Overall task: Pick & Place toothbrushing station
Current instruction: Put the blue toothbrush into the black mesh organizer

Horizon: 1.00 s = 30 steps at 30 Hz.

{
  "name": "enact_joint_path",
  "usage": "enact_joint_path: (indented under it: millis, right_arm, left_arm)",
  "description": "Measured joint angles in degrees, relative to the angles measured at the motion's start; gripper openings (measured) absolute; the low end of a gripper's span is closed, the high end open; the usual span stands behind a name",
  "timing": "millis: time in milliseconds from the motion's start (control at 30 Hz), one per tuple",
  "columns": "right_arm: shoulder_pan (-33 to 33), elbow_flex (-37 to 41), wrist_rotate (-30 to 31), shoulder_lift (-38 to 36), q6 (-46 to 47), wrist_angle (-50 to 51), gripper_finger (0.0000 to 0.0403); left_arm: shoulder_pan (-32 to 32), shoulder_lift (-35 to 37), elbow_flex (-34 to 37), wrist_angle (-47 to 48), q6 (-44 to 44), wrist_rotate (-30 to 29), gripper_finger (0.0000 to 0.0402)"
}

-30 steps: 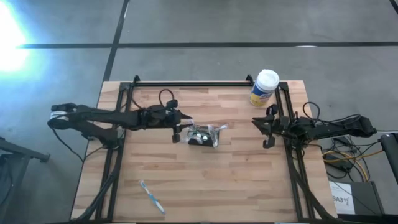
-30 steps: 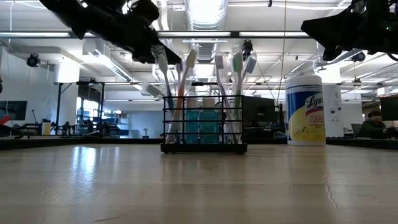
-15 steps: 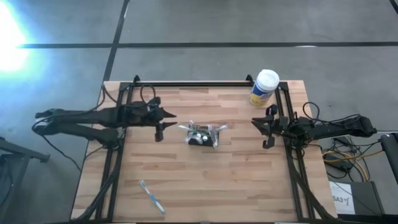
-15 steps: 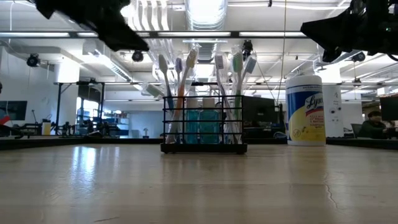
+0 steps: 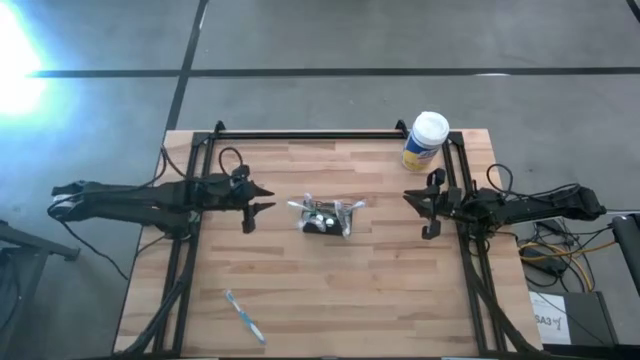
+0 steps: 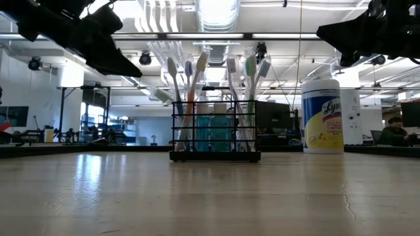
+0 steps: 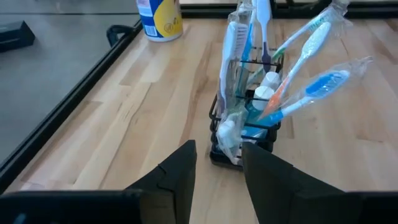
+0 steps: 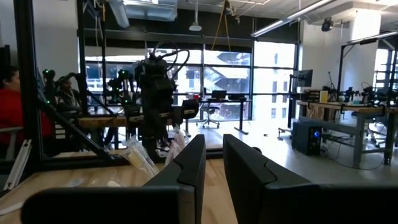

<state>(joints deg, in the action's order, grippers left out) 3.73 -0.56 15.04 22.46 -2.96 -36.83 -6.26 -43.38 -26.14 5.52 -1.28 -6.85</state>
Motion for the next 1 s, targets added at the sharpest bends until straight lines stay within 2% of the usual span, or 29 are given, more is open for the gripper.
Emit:
enact_joint_path:
  millis: [300,467,700,1000]
  right_arm:
    - [0.00,0.00,-0.01,0.95,1.09,0.19,0.0054]
    - [-0.02,0.00,-0.01,1.02,1.07,0.52,0.0054]
    - [-0.02,0.02,-0.02,1.03,1.07,0.66,0.0054]
    - [-0.02,0.02,-0.02,1.01,1.75,0.70,0.0054]
  left_arm:
    - [0.13,7.65,4.33,-1.16,1.36,1.34,0.0128]
    - [0.13,13.52,7.61,-0.32,3.57,2.31,0.0087]
    - [0.20,18.71,9.01,0.96,3.77,10.60,0.0007]
    - [0.22,23.87,10.57,0.99,2.61,17.67,0.0007]
